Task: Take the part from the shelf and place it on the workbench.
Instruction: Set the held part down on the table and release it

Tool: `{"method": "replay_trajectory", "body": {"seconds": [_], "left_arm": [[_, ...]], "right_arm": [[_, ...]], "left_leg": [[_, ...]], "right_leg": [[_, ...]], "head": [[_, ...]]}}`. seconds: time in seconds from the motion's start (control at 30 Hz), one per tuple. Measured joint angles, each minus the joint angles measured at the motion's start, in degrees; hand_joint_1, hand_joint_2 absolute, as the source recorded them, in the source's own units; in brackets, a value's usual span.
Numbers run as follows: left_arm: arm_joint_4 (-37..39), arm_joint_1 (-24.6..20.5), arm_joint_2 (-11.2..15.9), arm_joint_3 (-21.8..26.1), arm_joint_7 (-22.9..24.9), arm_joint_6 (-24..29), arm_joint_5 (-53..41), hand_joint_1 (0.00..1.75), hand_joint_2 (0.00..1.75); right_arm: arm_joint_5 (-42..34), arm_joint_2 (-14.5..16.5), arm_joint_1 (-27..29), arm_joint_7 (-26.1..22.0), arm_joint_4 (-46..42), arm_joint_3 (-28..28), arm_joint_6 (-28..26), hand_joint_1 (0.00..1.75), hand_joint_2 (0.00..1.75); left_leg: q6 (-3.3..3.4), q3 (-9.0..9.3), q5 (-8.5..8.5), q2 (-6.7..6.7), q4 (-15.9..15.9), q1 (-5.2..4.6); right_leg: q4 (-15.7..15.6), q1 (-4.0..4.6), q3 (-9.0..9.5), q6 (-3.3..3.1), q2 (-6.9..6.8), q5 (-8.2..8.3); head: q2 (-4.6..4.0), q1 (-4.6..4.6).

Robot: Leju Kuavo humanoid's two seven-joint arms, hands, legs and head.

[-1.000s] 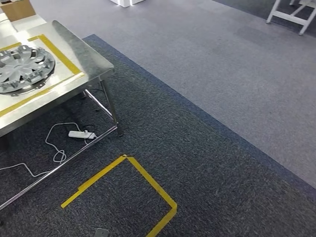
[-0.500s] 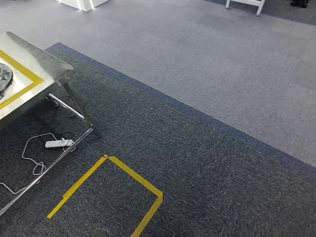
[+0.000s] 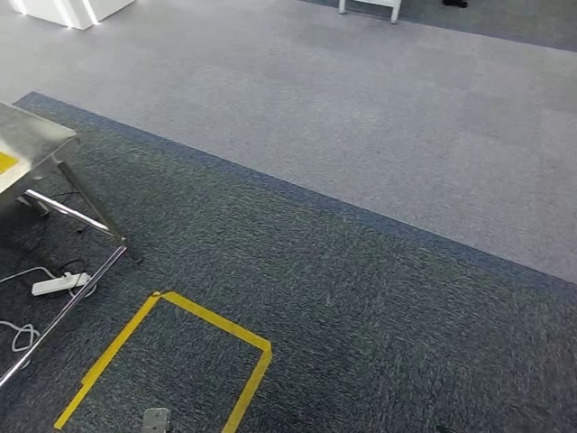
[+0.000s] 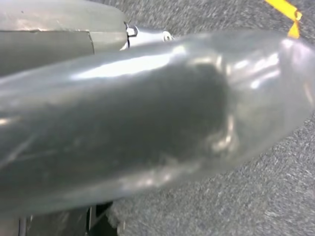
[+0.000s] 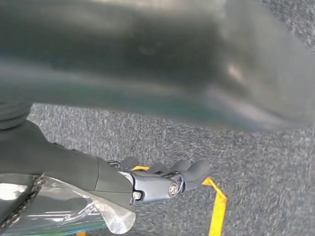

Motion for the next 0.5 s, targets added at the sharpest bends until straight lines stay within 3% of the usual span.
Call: {"method": "replay_trajectory", "body": {"seconds": [0.03,0.07,0.1,0.17,0.2,0.27,0.33,0.4,0.47,0.5], "left_arm": [[0.02,-0.28,0.27,0.3,0.01,0.04,0.06,0.0,0.0],[0.09,-0.64,0.48,0.44,0.03,0.22,0.0,0.0,0.0],[0.22,-1.08,0.61,0.47,0.08,0.5,-0.07,0.0,0.0],[0.53,-1.86,0.88,0.51,0.42,1.16,-0.13,0.0,0.0],[0.69,-2.08,1.04,0.58,0.7,1.41,-0.11,0.0,0.0],[0.98,-2.28,1.4,0.81,1.39,1.8,-0.06,0.0,0.0],[1.27,-2.29,1.52,0.98,2.05,2.22,-0.02,0.0,0.0],[1.53,-2.23,1.55,1.15,2.45,2.66,0.01,0.0,0.0],[1.81,-1.98,1.66,1.34,2.73,3.01,-0.04,0.0,0.0],[1.97,-1.81,1.72,1.43,2.94,3.21,-0.06,0.0,0.0]], "right_arm": [[0.15,0.02,-0.08,-0.05,0.0,0.01,0.31,0.0,0.0],[0.28,0.03,-0.05,0.01,0.0,0.01,0.64,0.0,0.0],[0.44,0.03,0.03,0.19,0.0,0.01,0.93,0.0,0.0],[0.67,0.1,-0.02,0.84,0.01,0.0,1.47,0.0,0.0],[0.75,0.17,-0.16,1.27,0.01,-0.01,1.93,0.0,0.0],[1.02,0.13,-0.32,2.38,0.02,0.0,3.51,0.0,0.0],[1.5,-0.51,-0.05,3.6,0.02,0.02,5.47,0.0,0.0],[1.76,-1.26,0.18,4.49,0.01,0.03,6.59,0.0,0.0],[1.81,-1.77,0.16,4.93,-0.02,0.02,6.88,0.0,0.0],[1.9,-1.99,0.15,5.1,-0.03,0.01,6.94,0.0,0.0]], "left_leg": [[-0.16,-0.37,0.11,0.94,0.14,0.05],[-0.34,-0.77,0.19,1.79,0.35,0.14],[-0.57,-1.12,0.19,2.54,0.68,0.31],[-1.36,-1.8,-0.11,3.85,1.72,0.61],[-1.89,-2.06,-0.4,4.46,2.41,0.64],[-2.78,-2.27,-0.74,5.36,3.26,0.55],[-3.26,-2.13,-0.86,5.93,3.47,0.78],[-3.73,-2.79,-2.83,4.14,5.35,1.13],[-3.91,-5.1,-7.09,1.14,11.5,1.32],[-3.8,-6.59,-9.07,0.3,15.43,1.32]], "right_leg": [[2.37,-0.36,-0.64,0.39,-0.47,-0.94],[2.83,-0.72,-0.29,0.79,-0.82,-0.91],[0.92,-1.1,1.32,1.22,-1.24,0.06],[-6.5,-1.62,6.41,2.04,-3.17,2.27],[-9.51,-1.71,8.39,1.97,-4.05,2.93],[-11.32,-1.5,9.46,0.91,-4.57,2.86],[-11.19,-1.4,9.01,-0.37,-3.51,3.17],[-11.21,-1.39,8.66,-1.24,-2.59,3.57],[-11.22,-1.23,8.3,-1.94,-1.46,4.02],[-11.21,-1.05,8.04,-2.17,-0.75,4.2]], "head": [[0.0,-0.01],[0.01,0.0],[0.01,0.02],[0.02,0.09],[0.02,0.04],[0.01,-0.22],[0.01,-0.51],[0.01,-0.6],[0.02,-0.7],[0.02,-0.72]]}}
